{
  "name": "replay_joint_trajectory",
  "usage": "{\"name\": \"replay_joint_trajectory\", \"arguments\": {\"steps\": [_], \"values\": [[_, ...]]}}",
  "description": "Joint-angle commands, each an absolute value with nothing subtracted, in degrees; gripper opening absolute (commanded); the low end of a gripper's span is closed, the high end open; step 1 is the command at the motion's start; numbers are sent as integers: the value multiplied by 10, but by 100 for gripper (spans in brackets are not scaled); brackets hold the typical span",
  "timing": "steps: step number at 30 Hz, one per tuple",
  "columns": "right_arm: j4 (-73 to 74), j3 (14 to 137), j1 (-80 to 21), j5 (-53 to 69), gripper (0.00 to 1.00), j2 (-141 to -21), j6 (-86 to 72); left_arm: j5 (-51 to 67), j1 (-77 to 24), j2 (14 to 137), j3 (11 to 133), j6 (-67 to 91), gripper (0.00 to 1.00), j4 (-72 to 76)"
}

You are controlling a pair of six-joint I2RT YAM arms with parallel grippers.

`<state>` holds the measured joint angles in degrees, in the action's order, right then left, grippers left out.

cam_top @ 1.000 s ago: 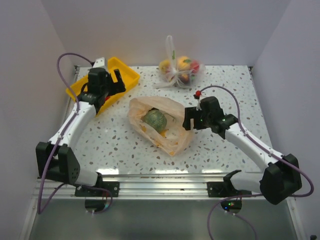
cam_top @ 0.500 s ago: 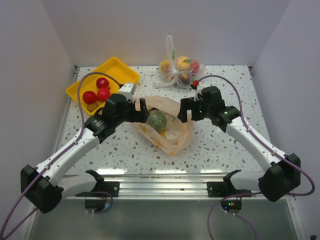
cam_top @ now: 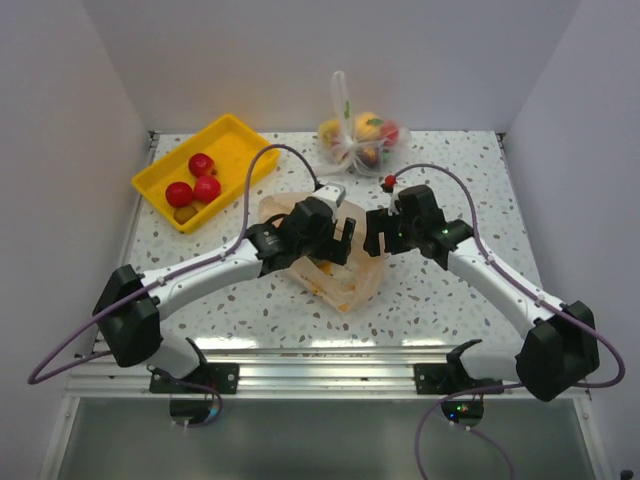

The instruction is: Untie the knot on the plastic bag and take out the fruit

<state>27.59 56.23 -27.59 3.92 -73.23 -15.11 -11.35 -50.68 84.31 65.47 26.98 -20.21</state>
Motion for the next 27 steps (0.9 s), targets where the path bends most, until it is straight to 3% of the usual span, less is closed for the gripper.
{"name": "replay_joint_trajectory", "arguments": {"steps": [1, 4, 5, 7, 8, 11, 13, 27], "values": [[257, 545, -278, 27, 76, -730, -159, -133, -514, 878, 704, 276, 96, -178], [243, 528, -278, 14, 60, -728, -171, -135, -518, 908, 721, 277, 94, -176], [234, 524, -278, 11, 49, -725, -174, -134, -519, 915, 729, 282, 94, -178], [225, 512, -277, 11, 37, -723, -185, -134, -519, 934, 737, 288, 94, -182], [215, 510, -278, 13, 24, -722, -189, -134, -521, 939, 741, 293, 93, -182], [197, 497, -278, 19, 5, -715, -202, -138, -524, 955, 747, 297, 91, -178], [191, 495, -278, 23, 0, -708, -208, -147, -525, 965, 753, 300, 89, -178], [174, 485, -278, 32, 0, -699, -213, -181, -526, 1050, 809, 299, 63, -191]]}}
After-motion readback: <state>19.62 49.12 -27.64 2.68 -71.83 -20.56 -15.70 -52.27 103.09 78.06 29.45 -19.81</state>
